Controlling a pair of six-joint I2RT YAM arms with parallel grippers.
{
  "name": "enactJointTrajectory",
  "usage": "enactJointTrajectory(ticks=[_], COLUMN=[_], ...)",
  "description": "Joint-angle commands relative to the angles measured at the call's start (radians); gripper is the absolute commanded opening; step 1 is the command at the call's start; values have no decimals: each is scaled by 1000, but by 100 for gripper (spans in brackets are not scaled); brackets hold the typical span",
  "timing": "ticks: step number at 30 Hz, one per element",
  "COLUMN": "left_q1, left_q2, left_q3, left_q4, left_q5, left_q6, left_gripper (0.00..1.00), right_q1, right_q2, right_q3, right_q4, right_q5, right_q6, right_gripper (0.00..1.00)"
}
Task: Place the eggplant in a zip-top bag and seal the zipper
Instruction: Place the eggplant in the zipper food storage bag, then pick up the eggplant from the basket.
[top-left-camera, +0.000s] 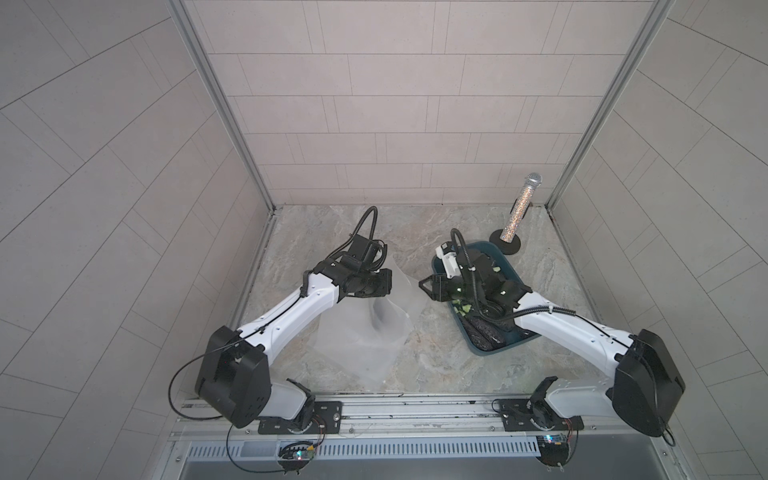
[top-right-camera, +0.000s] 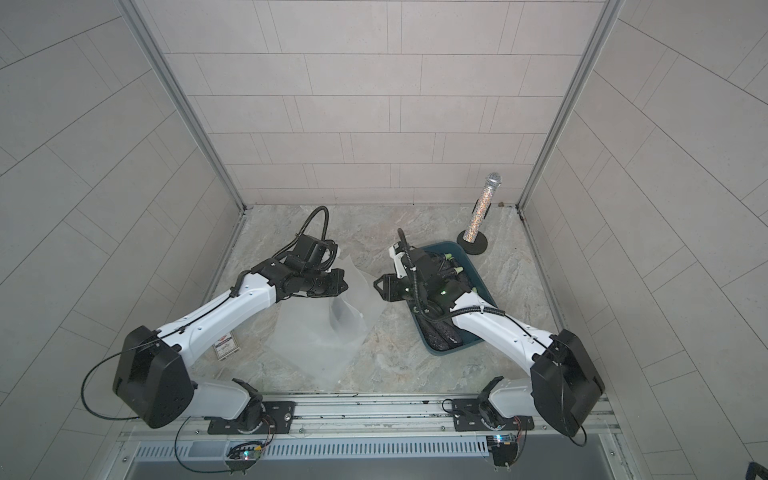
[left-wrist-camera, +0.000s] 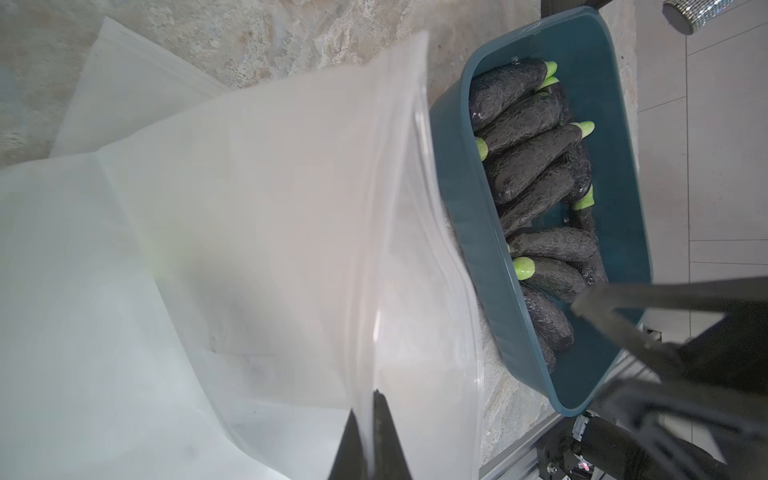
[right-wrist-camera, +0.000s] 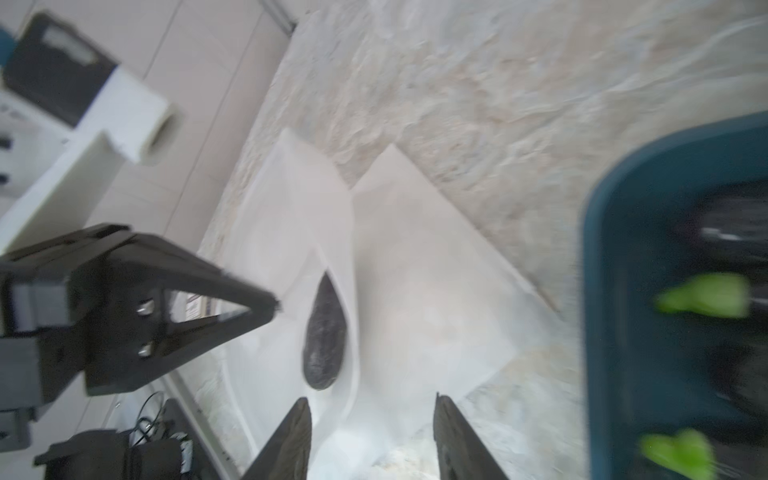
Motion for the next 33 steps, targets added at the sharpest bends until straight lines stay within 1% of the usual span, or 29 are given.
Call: enactJointTrajectory(ticks=[1, 4, 7, 10, 12, 14, 19, 22, 25, 33], left_q1=[3, 4, 4, 2, 0, -2, -15, -19, -20, -24], left_q2=[2, 6, 17, 30, 39, 46, 47, 41, 37, 34], left_q3=[-7, -9, -10, -10, -7, -4, -2, -6, -10, -17], left_q4=[-20, -18, -7, 2, 5, 5, 5, 5, 3, 6], left_q5=[-24, -24, -12, -1, -2, 0, -3, -3, -4, -2], left_q6=[24, 28, 28, 27, 29, 31, 34, 32, 30, 29], left_gripper=[0, 0, 0, 0, 0, 0, 0, 0, 0, 0], right_q1=[-78, -138, -173, -207, -231, -249, -269, -279, -298, -305], right_q2=[-64, -114, -156, -170, -162, -141, -15, 70, 135, 225], right_q3=[-32, -48, -78, -112, -129, -133, -73, -23, 6, 16], right_q4=[-199, -323, -404, -424, -391, -341, -228, -226, -226, -170], right_q5=[87, 154, 214, 234, 234, 232, 239, 281, 271, 281], right_q6=[-50, -90, -111, -102, -79, -47, 24, 67, 106, 163], right_gripper=[50, 51, 52, 52, 52, 52, 52, 52, 50, 50])
